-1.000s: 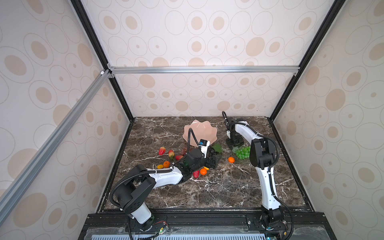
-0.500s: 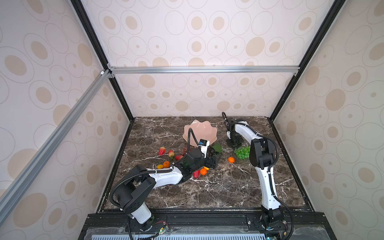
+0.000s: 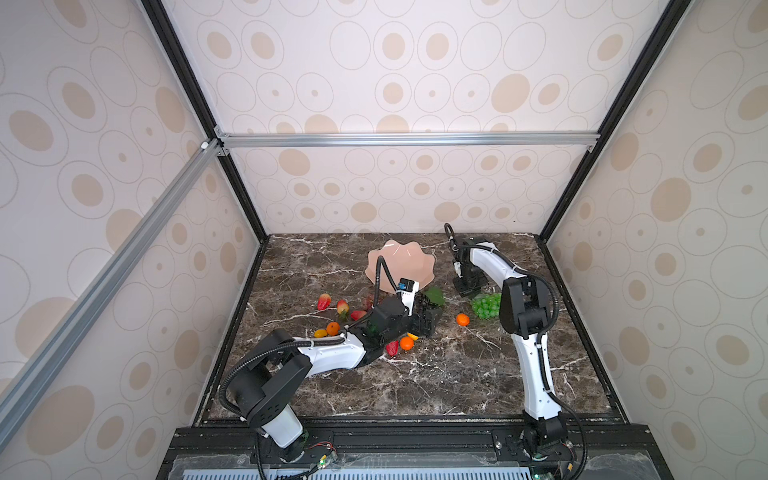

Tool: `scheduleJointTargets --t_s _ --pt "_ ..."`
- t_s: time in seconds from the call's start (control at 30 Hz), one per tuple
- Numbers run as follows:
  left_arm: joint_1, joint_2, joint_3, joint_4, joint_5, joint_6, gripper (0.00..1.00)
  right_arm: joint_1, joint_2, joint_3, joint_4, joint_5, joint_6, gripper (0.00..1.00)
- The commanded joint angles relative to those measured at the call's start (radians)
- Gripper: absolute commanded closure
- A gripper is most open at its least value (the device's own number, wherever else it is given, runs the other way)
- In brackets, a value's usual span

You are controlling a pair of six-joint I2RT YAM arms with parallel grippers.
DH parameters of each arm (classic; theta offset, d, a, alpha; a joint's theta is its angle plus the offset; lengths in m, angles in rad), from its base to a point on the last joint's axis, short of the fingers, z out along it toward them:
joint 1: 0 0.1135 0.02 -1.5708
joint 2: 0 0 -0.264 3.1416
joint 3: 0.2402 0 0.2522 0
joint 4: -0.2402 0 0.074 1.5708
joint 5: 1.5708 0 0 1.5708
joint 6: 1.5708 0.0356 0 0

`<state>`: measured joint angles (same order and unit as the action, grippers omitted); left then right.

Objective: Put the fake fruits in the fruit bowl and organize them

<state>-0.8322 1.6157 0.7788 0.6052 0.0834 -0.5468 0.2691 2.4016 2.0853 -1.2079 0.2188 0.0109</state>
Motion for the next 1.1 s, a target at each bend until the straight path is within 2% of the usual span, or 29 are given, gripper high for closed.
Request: scheduleJointTargets --t_s 0.0,0.87,1.07 --pt "-0.008 -0.024 0.020 0.007 -0.016 -0.010 0.02 0.006 -0.062 -0.011 -0.022 0.015 0.004 1.00" --pt "-0.008 -0.097 0.025 -0.044 -0.094 0.035 0.02 0.005 -0.342 -0.132 0.068 0.028 0.057 1.00" --pt "-0.008 -0.082 0.028 -0.048 -0.096 0.038 0.02 0.033 -0.381 -0.163 0.078 -0.090 0.055 1.00"
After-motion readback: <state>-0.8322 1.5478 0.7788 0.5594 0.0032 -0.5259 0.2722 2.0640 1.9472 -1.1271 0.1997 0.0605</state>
